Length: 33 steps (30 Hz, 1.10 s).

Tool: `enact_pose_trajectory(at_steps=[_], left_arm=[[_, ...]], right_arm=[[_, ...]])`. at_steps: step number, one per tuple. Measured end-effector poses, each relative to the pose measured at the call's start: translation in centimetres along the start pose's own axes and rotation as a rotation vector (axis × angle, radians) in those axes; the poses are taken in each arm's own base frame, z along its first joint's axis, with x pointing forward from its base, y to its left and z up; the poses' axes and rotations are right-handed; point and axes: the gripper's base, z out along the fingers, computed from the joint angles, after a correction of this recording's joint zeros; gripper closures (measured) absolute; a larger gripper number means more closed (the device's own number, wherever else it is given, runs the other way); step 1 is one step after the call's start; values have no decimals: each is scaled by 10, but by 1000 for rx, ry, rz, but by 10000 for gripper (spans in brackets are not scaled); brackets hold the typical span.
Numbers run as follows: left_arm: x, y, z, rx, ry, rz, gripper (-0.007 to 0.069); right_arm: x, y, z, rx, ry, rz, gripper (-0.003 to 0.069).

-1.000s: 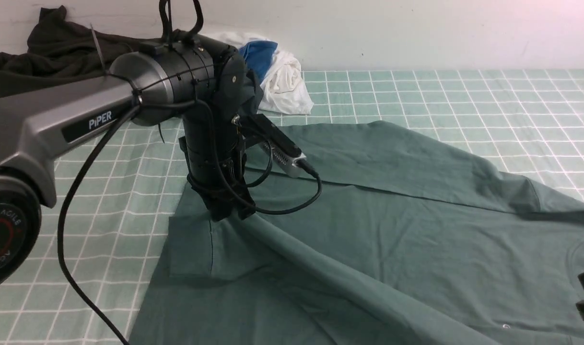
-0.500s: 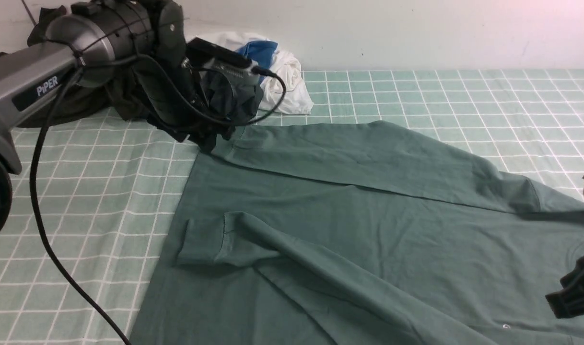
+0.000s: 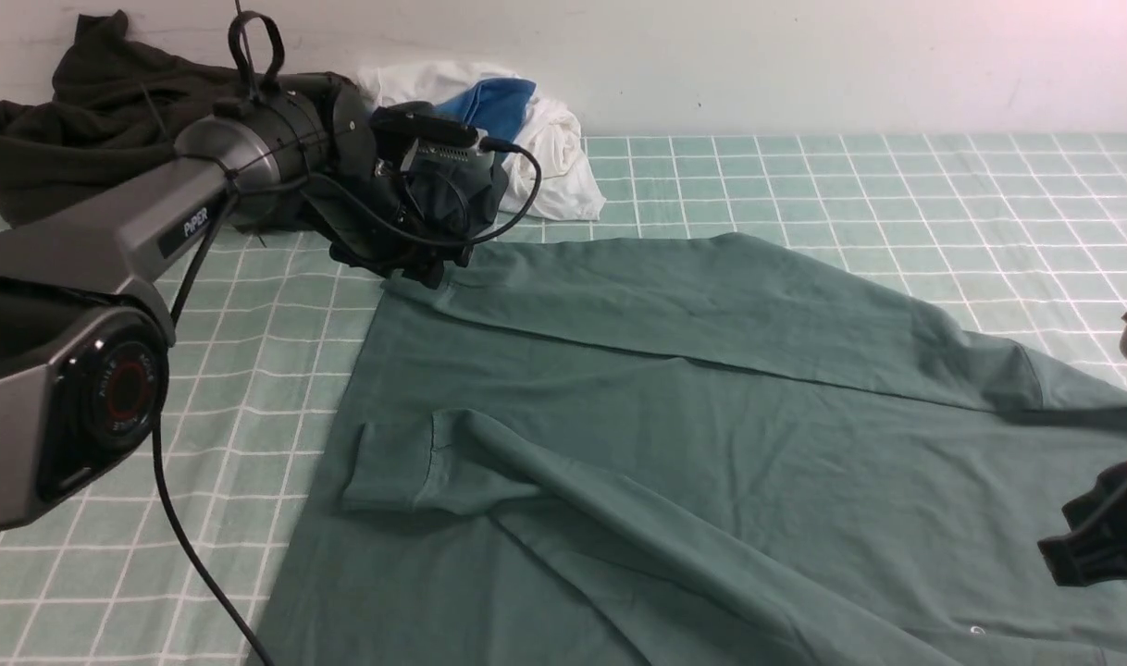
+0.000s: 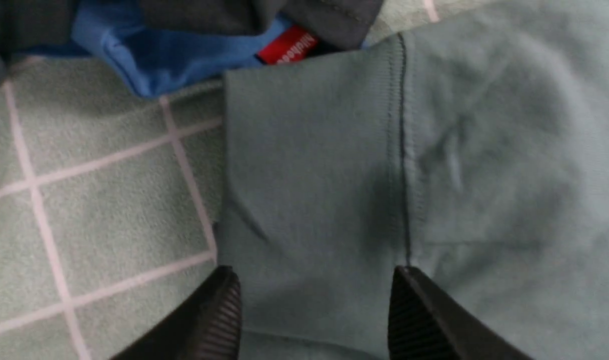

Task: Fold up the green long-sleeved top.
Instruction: Use the left arm to clamp the cuff farthest from it

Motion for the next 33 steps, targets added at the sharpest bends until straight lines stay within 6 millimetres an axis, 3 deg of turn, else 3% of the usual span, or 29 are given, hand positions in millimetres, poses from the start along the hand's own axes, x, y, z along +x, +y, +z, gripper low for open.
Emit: enact_pose_trajectory(at_steps=[11, 14, 16, 17, 18, 19, 22, 29, 33], left_arm=[[4, 7, 16, -58, 19, -52, 265], [4, 7, 15, -56, 18, -55, 316], [4, 7, 15, -52, 17, -58, 421], [3, 7, 15, -53, 16, -58, 421], [3, 7, 13, -53, 16, -54, 490], [2, 7, 12, -53, 15, -55, 498], [-3, 7, 5, -53, 1, -46, 591], [-7, 3, -10, -33, 30, -16, 601], [-15, -8, -49, -10, 46, 12, 604]], right_arm=[[0, 0, 0, 0, 2, 0, 673], [0, 0, 0, 0, 4, 0, 673], [0, 0, 0, 0, 4, 0, 673], [0, 0, 0, 0, 4, 0, 673], [0, 0, 0, 0, 4, 0, 673], [0, 0, 0, 0, 4, 0, 673], [0, 0, 0, 0, 4, 0, 673], [0, 0, 0, 0, 4, 0, 673], [0, 0, 0, 3, 1, -3, 673]])
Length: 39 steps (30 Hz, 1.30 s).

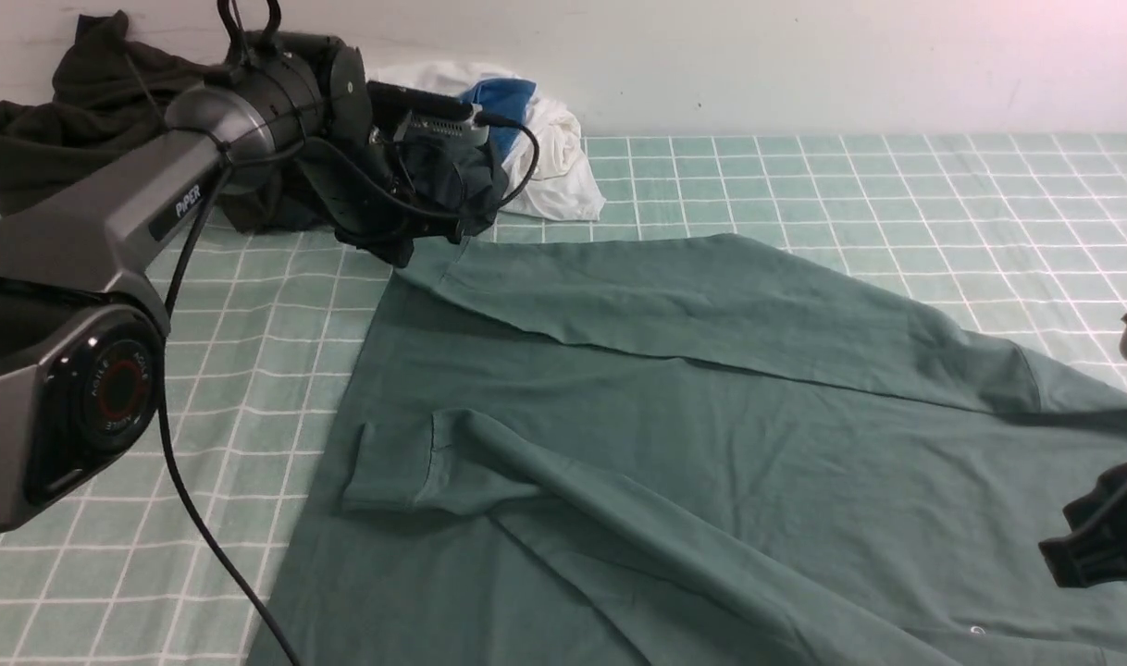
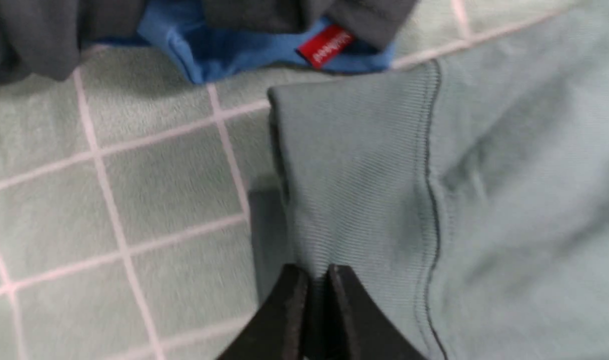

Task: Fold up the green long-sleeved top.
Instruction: Use the left arm to drag and drop the cuff onto the cuff closest to the left arm

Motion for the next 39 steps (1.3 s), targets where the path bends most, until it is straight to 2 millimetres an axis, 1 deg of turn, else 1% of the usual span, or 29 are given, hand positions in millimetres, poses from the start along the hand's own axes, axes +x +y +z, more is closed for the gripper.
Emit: enact_pose_trajectory(at_steps=[2, 3, 4, 6, 7, 8, 9, 11, 12, 13, 14, 16, 17, 18, 19, 20, 21, 24, 25, 26, 28, 30, 31, 32, 33, 34, 35, 36, 39], left_arm=[[-4, -9, -36, 22, 5, 15, 604], [-5, -12, -50, 31, 2, 17, 604], [-6, -13, -58, 36, -7, 17, 604], [-3, -17, -107, 59, -31, 11, 604], [1, -18, -125, 65, -39, 7, 604], [2, -18, -123, 66, -29, 6, 604], [13, -20, -152, 73, -43, -2, 604], [37, -24, -175, 97, -21, -14, 604], [45, -26, -174, 109, 1, -20, 604], [57, -29, -184, 129, -3, -30, 604], [73, -32, -187, 153, 11, -40, 604], [115, -40, -192, 204, 27, -58, 604], [130, -41, -182, 215, 63, -63, 604], [144, -44, -183, 227, 52, -68, 604], [166, -46, -175, 236, 76, -68, 604], [169, -46, -174, 236, 76, -68, 604], [192, -48, -167, 241, 82, -63, 604], [231, -51, -148, 245, 118, -22, 599], [239, -51, -143, 247, 132, -1, 589], [241, -51, -143, 248, 135, 4, 584], [251, -52, -137, 257, 157, 74, 522], [253, -52, -136, 263, 157, 110, 484], [253, -54, -137, 281, 158, 160, 400], [255, -55, -139, 299, 163, 198, 352], [257, -58, -140, 320, 178, 237, 317], [257, -59, -140, 322, 176, 248, 309], [259, -64, -142, 349, 195, 308, 274], [265, -77, -145, 396, 235, 409, 244], [278, -101, -148, 438, 320, 613, 228]], right_arm=[[-1, 0, 0, 3, -7, -3, 673], [-1, 0, 0, 3, -8, -3, 673], [-1, 0, 0, 3, -9, -3, 673], [-1, 0, 0, 3, -8, -3, 673], [-1, 0, 0, 1, -6, -1, 673], [-1, 0, 0, 0, -6, -1, 673], [0, 1, 0, -6, -1, 6, 673], [1, 2, 0, -18, 7, 19, 673], [1, 3, 0, -23, 8, 19, 673], [1, 4, -1, -27, 8, 16, 673], [1, 5, -2, -33, 4, 12, 673], [1, 10, -7, -47, -14, -9, 673], [1, 12, -8, -51, -16, -18, 673], [1, 13, -10, -55, -21, -28, 673], [1, 15, -12, -59, -25, -41, 673], [1, 16, -12, -61, -25, -47, 673], [2, 19, -13, -65, -20, -65, 673], [6, 26, -15, -78, 13, -105, 671], [7, 28, -15, -83, 31, -121, 666], [8, 28, -15, -83, 35, -122, 666], [11, 33, -20, -95, 89, -174, 641], [11, 36, -24, -102, 104, -199, 622], [11, 40, -31, -117, 147, -234, 588], [11, 41, -34, -124, 156, -247, 575], [11, 43, -37, -139, 173, -261, 553], [11, 44, -38, -142, 175, -264, 549], [11, 47, -40, -159, 178, -279, 526], [10, 50, -43, -184, 176, -298, 496], [12, 57, -45, -231, 184, -321, 438]])
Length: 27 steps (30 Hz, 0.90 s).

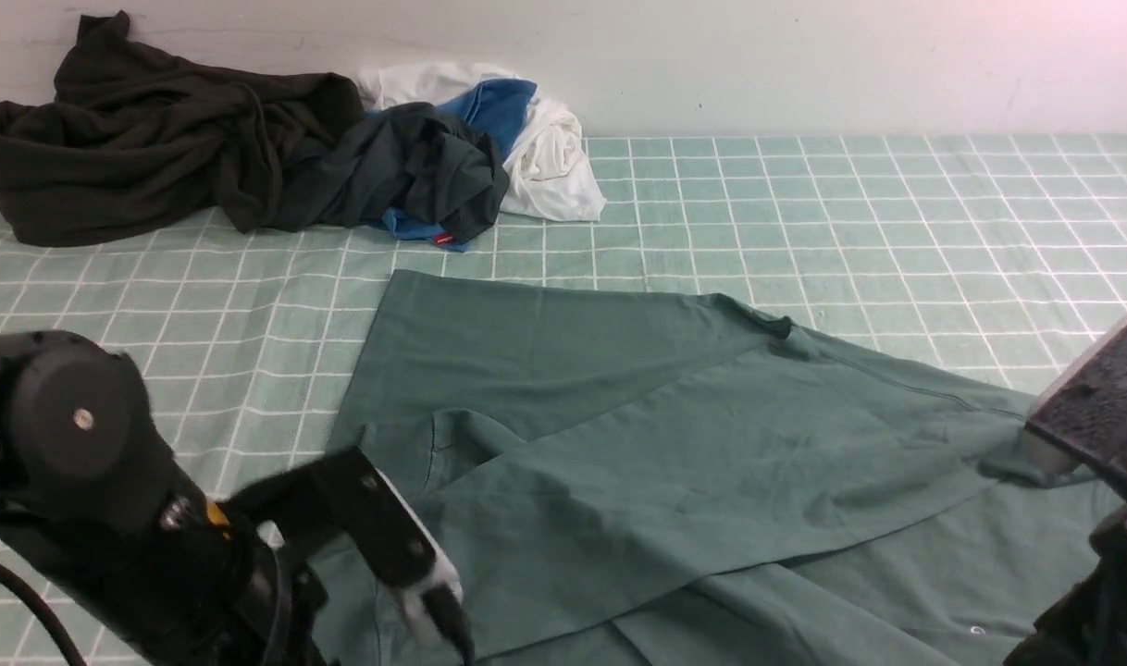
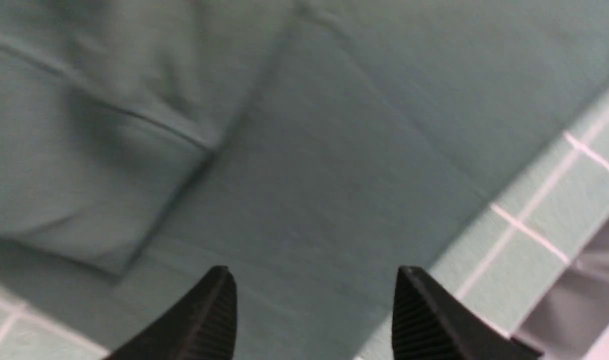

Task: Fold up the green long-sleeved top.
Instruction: Use the left arm to drag and drop the cuff onto the cuff closest to the left arm, then use both arms simultaneously to clamp the lower edge of the clothing fabric

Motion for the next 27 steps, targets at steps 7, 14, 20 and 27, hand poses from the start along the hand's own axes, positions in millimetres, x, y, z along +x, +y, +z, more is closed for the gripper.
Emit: enact_pose_trajectory(at_steps=[7, 14, 20, 27], left_arm=[[21, -27, 34, -120, 243, 314, 229], [34, -22, 60, -164, 239, 360, 229], [32, -19, 70, -156, 255, 364, 229], [28, -18, 68, -154, 259, 359, 314]], right_arm=[[0, 5, 0, -50, -4, -12, 391], [0, 5, -1, -50, -4, -17, 389], [0, 5, -1, -50, -6, -18, 389], [0, 5, -1, -50, -6, -18, 389]])
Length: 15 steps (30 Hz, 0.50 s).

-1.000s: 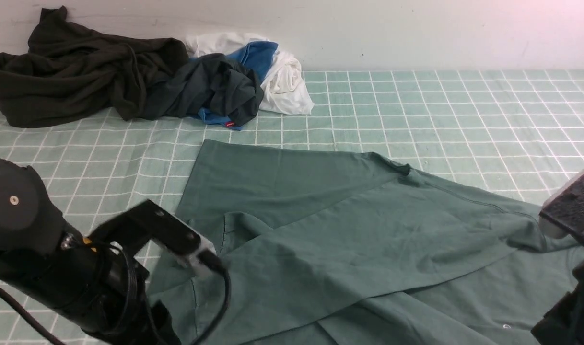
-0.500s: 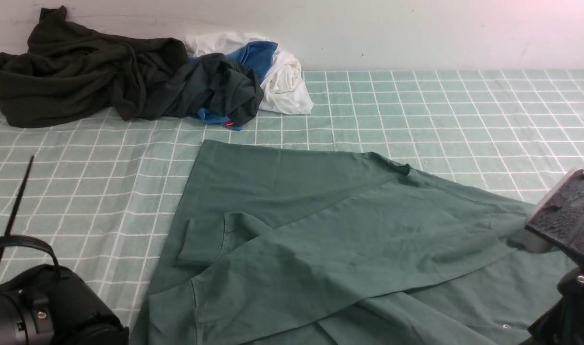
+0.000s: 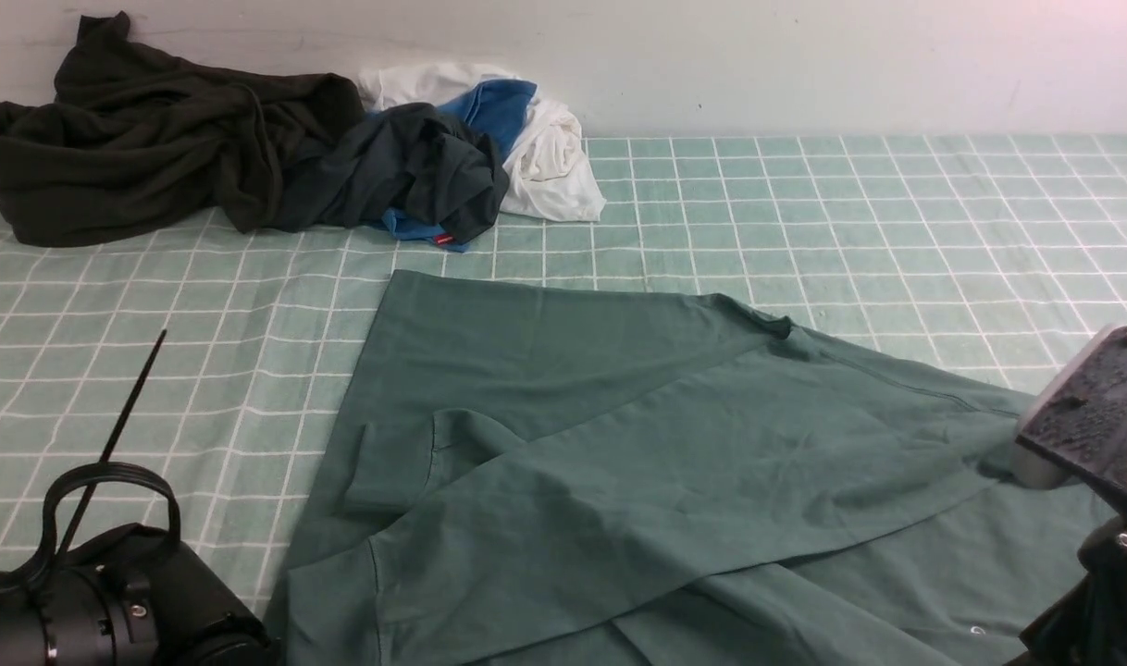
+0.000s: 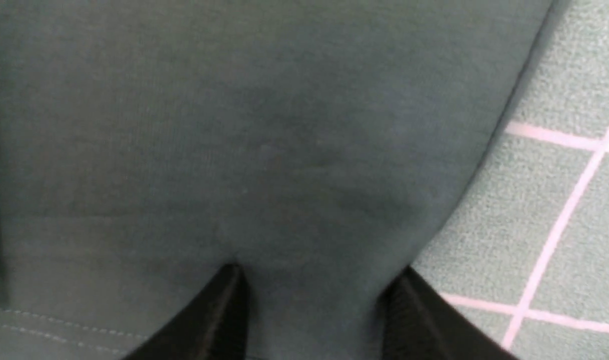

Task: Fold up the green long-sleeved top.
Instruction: Use both arms simultaneously to clamp the lower edge of the clothing fabric

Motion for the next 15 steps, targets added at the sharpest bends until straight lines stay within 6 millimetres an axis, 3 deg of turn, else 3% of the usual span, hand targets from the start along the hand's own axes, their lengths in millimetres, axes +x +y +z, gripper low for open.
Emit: enact_pose_trajectory(at_steps=[3, 4, 6, 11, 15], left_arm=[[-2, 1, -6, -8, -9, -20, 452], [-2, 2, -7, -8, -10, -23, 462], [-4, 3, -9, -14, -18, -62, 580], [-5, 4, -11, -11, -15, -113, 619], [-10, 9, -28, -17, -22, -206, 619]], right_arm=[[0, -1, 0, 6, 1, -3, 389], [0, -1, 0, 6, 1, -3, 389], [0, -2, 0, 20, 2, -9, 389], [0, -4, 0, 40, 5, -21, 389], [0, -2, 0, 19, 4, -81, 382]])
